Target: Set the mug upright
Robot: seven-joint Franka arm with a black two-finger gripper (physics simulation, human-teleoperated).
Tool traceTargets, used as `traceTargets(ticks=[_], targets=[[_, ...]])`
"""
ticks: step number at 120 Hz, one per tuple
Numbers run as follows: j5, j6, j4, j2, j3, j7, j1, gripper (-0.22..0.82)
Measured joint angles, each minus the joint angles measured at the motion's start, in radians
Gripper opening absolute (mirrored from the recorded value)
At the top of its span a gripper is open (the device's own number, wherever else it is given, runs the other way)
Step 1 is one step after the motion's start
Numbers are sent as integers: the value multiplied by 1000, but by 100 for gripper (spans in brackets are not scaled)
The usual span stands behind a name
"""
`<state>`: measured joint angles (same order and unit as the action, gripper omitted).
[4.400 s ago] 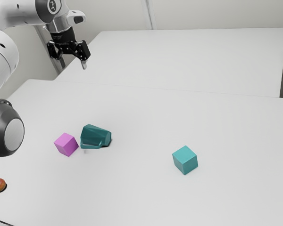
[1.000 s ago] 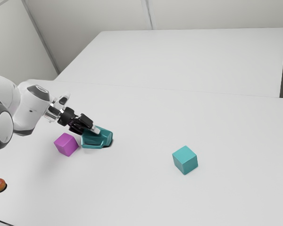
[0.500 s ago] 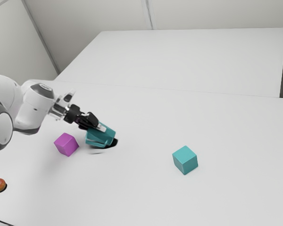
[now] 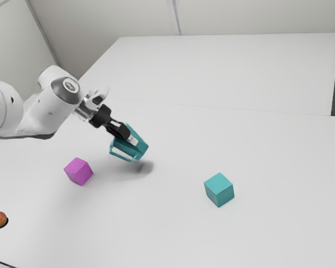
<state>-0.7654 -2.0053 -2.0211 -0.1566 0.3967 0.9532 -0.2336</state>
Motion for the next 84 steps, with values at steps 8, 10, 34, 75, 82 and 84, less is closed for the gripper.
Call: traceTargets(ticks=[8, 10, 34, 75, 82, 84], targets=[[130, -44, 8, 8, -33, -18, 0, -17], [163, -56, 10, 9, -43, -22, 0, -17], [534, -165, 40, 5, -139, -102, -11, -18], [766, -270, -90, 53, -159, -239, -19, -18], [775, -290, -109, 56, -159, -257, -19, -18], [777, -295, -112, 56, -159, -262, -19, -18]])
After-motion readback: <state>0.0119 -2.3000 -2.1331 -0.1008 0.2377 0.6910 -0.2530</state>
